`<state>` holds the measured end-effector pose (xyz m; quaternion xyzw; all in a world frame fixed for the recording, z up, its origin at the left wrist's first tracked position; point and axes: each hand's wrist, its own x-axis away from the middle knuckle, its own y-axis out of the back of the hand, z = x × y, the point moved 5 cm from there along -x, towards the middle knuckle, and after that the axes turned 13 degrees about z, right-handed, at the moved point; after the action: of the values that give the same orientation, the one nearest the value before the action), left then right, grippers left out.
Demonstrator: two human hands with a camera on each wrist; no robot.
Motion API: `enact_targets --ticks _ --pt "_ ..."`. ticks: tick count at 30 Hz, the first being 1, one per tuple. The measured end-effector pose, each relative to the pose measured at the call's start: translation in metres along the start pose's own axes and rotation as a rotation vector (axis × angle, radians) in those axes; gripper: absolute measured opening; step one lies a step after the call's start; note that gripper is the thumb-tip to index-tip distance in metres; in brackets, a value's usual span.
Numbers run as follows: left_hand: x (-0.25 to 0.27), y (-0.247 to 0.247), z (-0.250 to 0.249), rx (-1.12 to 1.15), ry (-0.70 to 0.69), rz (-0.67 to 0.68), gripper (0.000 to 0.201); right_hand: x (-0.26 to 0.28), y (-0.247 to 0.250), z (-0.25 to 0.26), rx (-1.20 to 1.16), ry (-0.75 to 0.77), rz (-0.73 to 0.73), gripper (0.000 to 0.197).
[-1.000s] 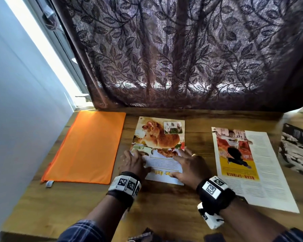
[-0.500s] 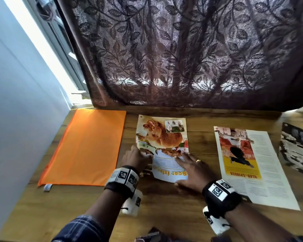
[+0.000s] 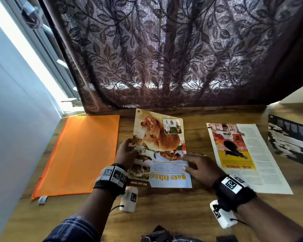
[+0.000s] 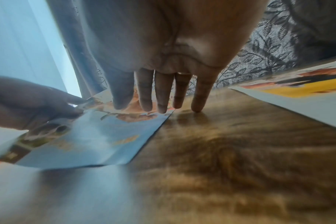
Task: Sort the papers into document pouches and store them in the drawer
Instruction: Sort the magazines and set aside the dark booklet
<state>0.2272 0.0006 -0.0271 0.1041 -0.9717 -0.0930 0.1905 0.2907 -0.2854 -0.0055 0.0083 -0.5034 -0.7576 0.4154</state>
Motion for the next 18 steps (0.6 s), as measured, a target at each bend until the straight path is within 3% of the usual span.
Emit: enact_targets --ticks 4,7,10,14,18 --pt "0.0 0.001 -0.004 -0.041 -0.04 -0.013 0.035 -0.005 0.018 0.0 -0.028 -0.012 -0.1 0.031" --pt "-0.012 0.005 0.002 -0.144 -0.067 -0.011 0.031 -0.012 0.032 0.016 0.027 0.082 -0.175 0.024" --pt "-0.003 -0.005 -0.038 -0.385 -0.089 0.057 0.037 -0.02 0.053 0.048 0.26 0.242 -0.288 0.025" --pt "0.005 -0.024 -0.09 -0.791 -0.209 0.065 0.032 -0.035 0.079 0.09 0.541 0.345 -0.373 0.047" --pt "0.009 -0.035 -0.115 -0.97 -0.289 0.038 0.025 -0.05 0.088 0.105 0.614 0.34 -0.354 0.031"
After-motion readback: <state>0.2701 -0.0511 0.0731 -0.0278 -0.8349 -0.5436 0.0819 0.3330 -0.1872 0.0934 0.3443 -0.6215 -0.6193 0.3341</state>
